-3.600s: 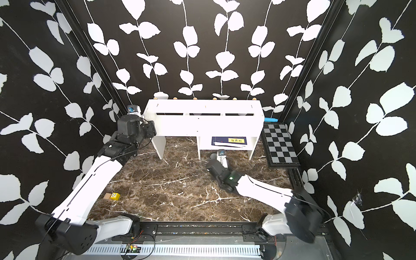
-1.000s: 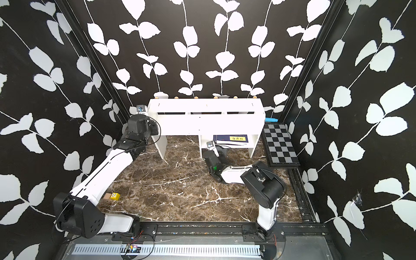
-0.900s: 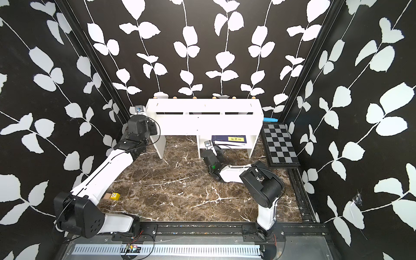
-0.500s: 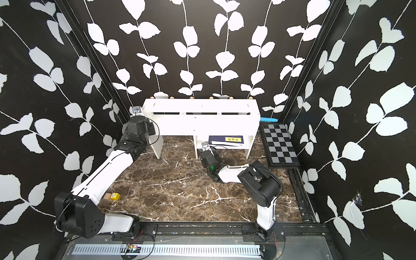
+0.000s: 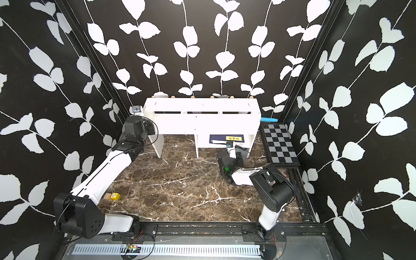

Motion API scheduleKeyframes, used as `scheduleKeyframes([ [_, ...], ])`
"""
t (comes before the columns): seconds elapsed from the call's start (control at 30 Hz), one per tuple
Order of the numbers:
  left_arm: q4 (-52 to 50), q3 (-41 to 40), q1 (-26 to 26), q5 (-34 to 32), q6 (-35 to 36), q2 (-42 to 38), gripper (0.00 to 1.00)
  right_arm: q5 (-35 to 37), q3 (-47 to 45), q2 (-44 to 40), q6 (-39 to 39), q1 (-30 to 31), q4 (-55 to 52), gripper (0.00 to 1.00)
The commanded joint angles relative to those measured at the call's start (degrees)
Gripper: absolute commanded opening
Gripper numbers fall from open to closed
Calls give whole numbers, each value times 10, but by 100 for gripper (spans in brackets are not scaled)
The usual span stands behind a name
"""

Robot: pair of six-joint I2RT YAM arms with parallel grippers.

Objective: Wipe the bookshelf clean with a cloth
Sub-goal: Wipe the dust from the shelf.

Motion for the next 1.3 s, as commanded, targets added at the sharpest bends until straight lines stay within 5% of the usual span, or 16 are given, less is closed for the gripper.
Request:
scheduleKeyframes([
  [0.0,-3,1,3,-12,-6,19,0,-6,10,-7,47,2,-39,0],
  [0.37,-6,-8,4,-21,-18,16,0,-91,110,87,-40,115,17,0],
  [0.67,3,-18,3,-4,-18,12,0,-255,148,105,-17,125,6,0],
  [0.87,5,-23,4,-17,-16,7,1,-68,118,94,-54,121,56,0],
  [1.27,0,-23,4,-50,-12,10,1,6,30,6,5,17,8,0],
])
